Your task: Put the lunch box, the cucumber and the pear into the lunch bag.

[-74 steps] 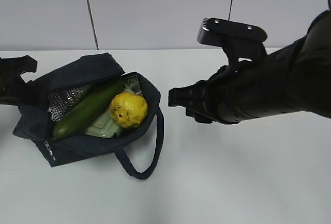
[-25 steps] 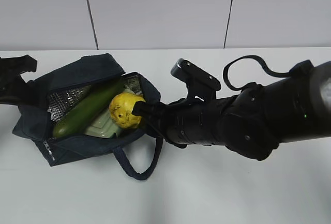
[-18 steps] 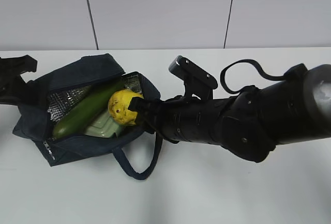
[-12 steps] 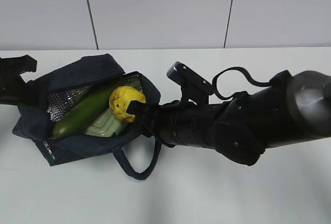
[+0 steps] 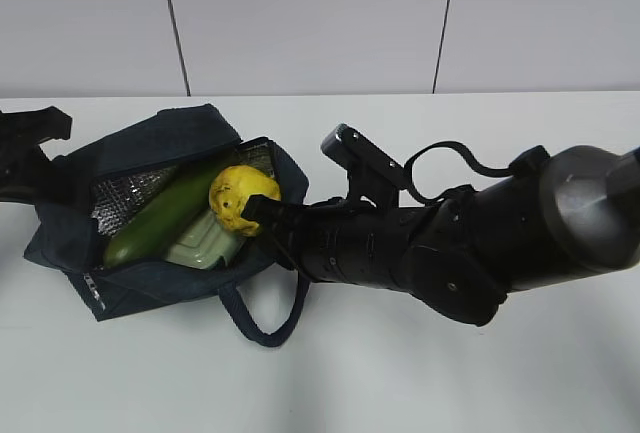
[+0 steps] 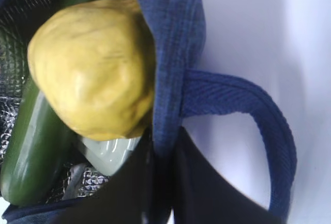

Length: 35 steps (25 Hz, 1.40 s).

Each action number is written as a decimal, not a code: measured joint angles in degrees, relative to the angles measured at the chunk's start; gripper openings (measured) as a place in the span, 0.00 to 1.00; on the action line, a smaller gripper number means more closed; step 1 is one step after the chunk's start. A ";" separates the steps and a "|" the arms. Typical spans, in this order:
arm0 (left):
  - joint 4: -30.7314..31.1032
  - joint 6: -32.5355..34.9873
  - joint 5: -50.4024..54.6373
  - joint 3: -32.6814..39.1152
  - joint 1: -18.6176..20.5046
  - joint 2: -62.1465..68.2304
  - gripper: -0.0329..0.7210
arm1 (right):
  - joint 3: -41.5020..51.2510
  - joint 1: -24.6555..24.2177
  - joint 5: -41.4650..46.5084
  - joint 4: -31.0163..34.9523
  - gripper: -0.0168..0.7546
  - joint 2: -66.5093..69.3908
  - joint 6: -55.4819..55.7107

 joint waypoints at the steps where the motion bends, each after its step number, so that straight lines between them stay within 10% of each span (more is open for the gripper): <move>1: 0.00 0.00 0.00 0.00 0.00 0.00 0.05 | 0.00 0.00 0.00 -0.12 0.06 0.00 0.10; 21: -16.36 10.98 3.84 0.00 -0.38 0.00 0.05 | 0.00 -0.21 14.97 -1.20 0.04 -11.64 -14.85; 35: -27.88 14.78 1.05 0.07 -16.95 0.00 0.05 | -1.78 -4.98 40.37 -18.86 0.04 -25.67 -17.76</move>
